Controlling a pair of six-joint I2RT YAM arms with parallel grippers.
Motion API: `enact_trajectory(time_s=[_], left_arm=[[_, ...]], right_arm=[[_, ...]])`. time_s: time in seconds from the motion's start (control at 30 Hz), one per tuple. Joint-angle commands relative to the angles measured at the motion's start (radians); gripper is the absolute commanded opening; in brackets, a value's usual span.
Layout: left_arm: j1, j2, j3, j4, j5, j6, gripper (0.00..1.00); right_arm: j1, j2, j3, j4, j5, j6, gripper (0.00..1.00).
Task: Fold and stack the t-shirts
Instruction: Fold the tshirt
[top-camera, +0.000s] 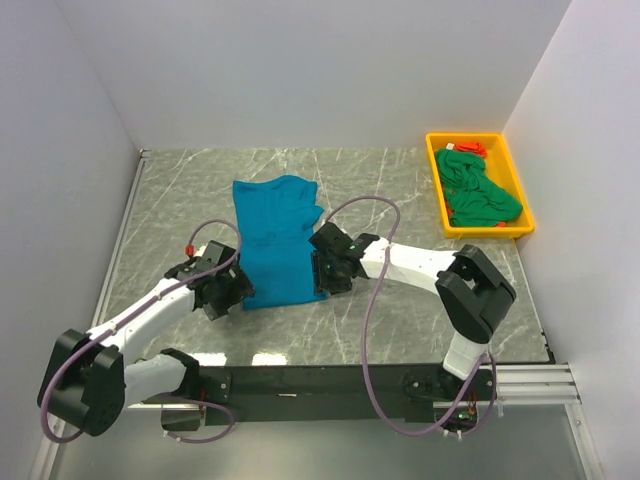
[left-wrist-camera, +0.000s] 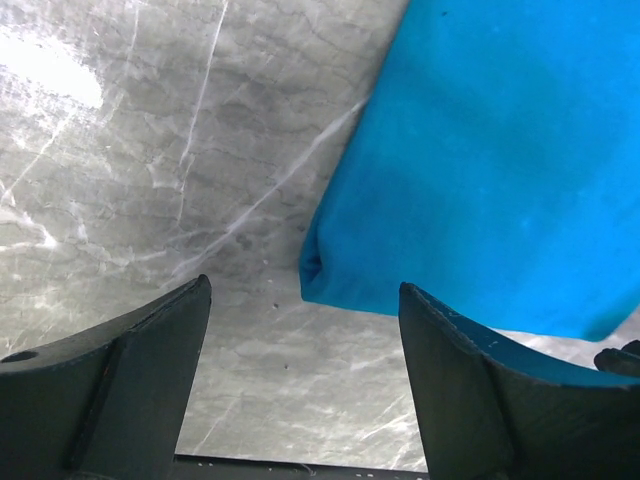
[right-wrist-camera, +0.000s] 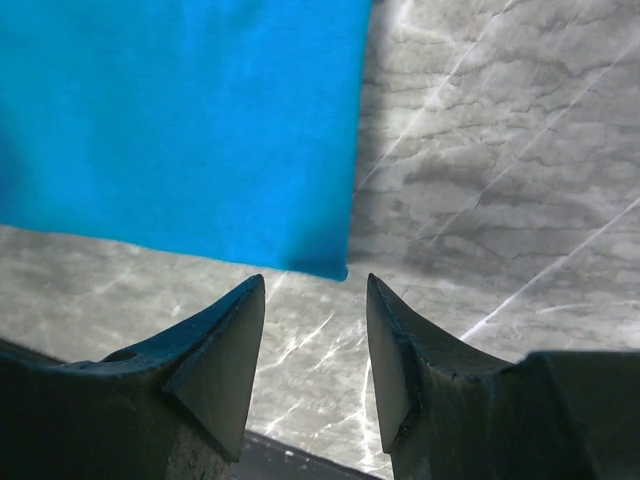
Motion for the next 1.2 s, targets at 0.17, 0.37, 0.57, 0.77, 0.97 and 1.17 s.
enact_trajectory(time_s=[0.17,0.37,0.57,0.77,0.97,1.17], left_arm=[[-0.025,0.044,-0.007,0.039,-0.015,-0.005,0.80],[-0.028,0.050,-0.003,0.031,-0.028,0.000,0.80],[-0.030,0.059,-0.003,0.021,-0.032,-0.002,0.79],[-0.032,0.071,-0.001,0.027,-0.012,0.010,0.78],[-0.044,0.079,0.005,0.015,0.004,0.018,0.77],[-0.056,0.097,0.013,0.013,0.011,0.015,0.74]], right_arm=[[0.039,0.093,0.046,-0.036,0.083,0.039,0.50],[0.059,0.140,0.047,-0.068,0.133,0.046,0.47],[0.071,0.170,0.066,-0.142,0.185,0.044,0.42],[0.071,0.174,0.043,-0.147,0.167,0.043,0.29],[0.071,0.179,0.044,-0.156,0.165,0.035,0.09],[0.071,0.180,0.044,-0.154,0.160,0.027,0.00]])
